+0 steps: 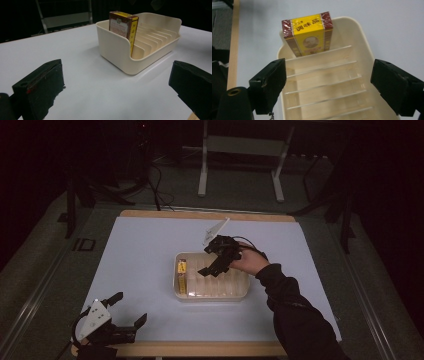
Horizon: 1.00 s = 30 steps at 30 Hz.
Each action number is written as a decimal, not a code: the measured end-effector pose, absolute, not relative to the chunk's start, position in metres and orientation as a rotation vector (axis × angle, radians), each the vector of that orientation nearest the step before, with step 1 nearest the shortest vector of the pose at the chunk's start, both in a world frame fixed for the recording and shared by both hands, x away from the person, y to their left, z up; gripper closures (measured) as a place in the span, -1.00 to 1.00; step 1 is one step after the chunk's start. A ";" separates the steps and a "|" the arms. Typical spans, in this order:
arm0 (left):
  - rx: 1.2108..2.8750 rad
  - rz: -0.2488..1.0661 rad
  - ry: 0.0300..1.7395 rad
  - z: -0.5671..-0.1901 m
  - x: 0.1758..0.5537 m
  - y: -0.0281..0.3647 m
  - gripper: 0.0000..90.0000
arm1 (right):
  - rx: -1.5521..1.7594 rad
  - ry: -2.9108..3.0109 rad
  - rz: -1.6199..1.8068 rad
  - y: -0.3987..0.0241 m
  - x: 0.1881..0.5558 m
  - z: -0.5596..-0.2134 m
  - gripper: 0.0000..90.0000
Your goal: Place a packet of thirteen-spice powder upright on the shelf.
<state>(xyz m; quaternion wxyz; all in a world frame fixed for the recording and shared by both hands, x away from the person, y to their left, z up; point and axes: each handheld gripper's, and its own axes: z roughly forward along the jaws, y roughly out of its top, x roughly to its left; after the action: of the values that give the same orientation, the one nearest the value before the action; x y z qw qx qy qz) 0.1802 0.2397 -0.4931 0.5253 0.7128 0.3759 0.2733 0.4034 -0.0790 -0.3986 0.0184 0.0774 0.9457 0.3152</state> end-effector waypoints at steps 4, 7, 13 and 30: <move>1.706 0.653 0.899 -0.493 0.181 0.239 -1.00 | 0.281 2.901 1.001 -0.088 0.401 -0.397 -0.70; 1.707 0.652 0.898 -0.493 0.180 0.239 -1.00 | 0.324 2.876 1.004 -0.097 0.397 -0.397 -0.70; 1.707 0.652 0.901 -0.493 0.181 0.239 -1.00 | 0.369 2.847 1.010 -0.108 0.393 -0.397 -0.70; 1.706 0.648 0.901 -0.494 0.181 0.239 -1.00 | 0.525 2.660 1.118 -0.152 0.368 -0.409 -0.70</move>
<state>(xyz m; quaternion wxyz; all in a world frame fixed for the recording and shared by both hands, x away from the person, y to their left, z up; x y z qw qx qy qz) 0.1810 0.2386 -0.4937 0.5253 0.7134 0.3766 0.2708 0.3684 -0.1517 -0.4086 0.1043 0.1780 0.9021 0.3791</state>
